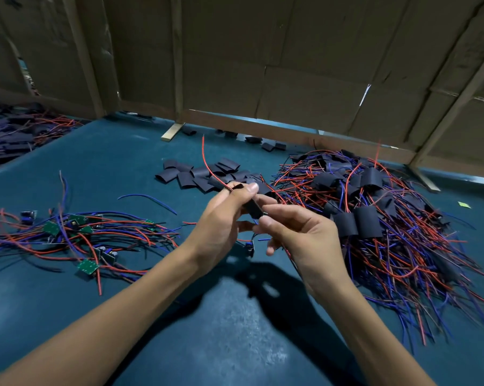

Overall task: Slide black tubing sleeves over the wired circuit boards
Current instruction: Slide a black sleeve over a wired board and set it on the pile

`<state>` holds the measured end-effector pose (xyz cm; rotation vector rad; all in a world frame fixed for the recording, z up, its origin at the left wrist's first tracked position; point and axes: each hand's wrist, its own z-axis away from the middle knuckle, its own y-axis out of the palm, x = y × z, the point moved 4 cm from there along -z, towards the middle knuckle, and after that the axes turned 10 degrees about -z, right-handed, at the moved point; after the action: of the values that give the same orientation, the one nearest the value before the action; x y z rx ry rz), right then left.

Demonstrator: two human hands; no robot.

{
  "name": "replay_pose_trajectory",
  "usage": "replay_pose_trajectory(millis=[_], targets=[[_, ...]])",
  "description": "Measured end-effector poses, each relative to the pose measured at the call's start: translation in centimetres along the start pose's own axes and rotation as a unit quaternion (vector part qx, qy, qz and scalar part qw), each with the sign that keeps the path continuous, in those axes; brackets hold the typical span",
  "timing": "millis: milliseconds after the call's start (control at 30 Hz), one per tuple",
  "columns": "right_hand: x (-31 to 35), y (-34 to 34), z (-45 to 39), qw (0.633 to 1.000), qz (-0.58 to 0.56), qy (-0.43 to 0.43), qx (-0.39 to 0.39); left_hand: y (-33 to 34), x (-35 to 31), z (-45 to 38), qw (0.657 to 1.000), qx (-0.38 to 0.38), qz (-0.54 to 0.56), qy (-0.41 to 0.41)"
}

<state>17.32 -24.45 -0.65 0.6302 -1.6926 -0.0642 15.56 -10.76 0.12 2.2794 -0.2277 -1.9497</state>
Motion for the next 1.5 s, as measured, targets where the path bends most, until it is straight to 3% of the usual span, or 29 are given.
replay_pose_trajectory(millis=[233, 367, 500, 700, 767, 900, 1000, 1300, 1500], targets=[[0.0, -0.2, 0.5, 0.995, -0.027, -0.057, -0.073, 0.1, 1.6, -0.2, 0.989, 0.008, 0.130, -0.074], [0.2, -0.4, 0.9, 0.982, 0.098, -0.131, -0.091, 0.6, 1.9, 0.0, 0.979, 0.026, 0.173, -0.100], [0.8, -0.1, 1.5, 0.932, 0.241, -0.236, -0.133, 1.0, 2.6, 0.1, 0.971, 0.006, 0.208, -0.121], [2.1, 0.9, 1.8, 0.820, 0.400, -0.393, -0.112, 1.5, 2.6, 0.5, 0.954, 0.029, 0.259, -0.147], [2.0, 1.1, 1.3, 0.827, 0.394, -0.381, -0.125, 1.3, 2.4, 0.4, 0.957, 0.027, 0.251, -0.141], [1.3, 1.4, 0.0, 0.888, 0.327, -0.280, -0.160, 1.0, 2.1, 0.2, 0.959, 0.020, 0.251, -0.133], [0.4, 1.6, -0.2, 0.904, 0.301, -0.251, -0.170, 0.5, 2.4, 0.0, 0.963, 0.001, 0.235, -0.130], [0.1, 1.7, 1.3, 0.840, 0.380, -0.352, -0.159, 1.0, 3.7, 0.2, 0.950, -0.001, 0.278, -0.143], [-0.1, 1.0, 1.8, 0.801, 0.441, -0.393, -0.099, 1.4, 4.8, 0.2, 0.949, -0.019, 0.267, -0.168]])
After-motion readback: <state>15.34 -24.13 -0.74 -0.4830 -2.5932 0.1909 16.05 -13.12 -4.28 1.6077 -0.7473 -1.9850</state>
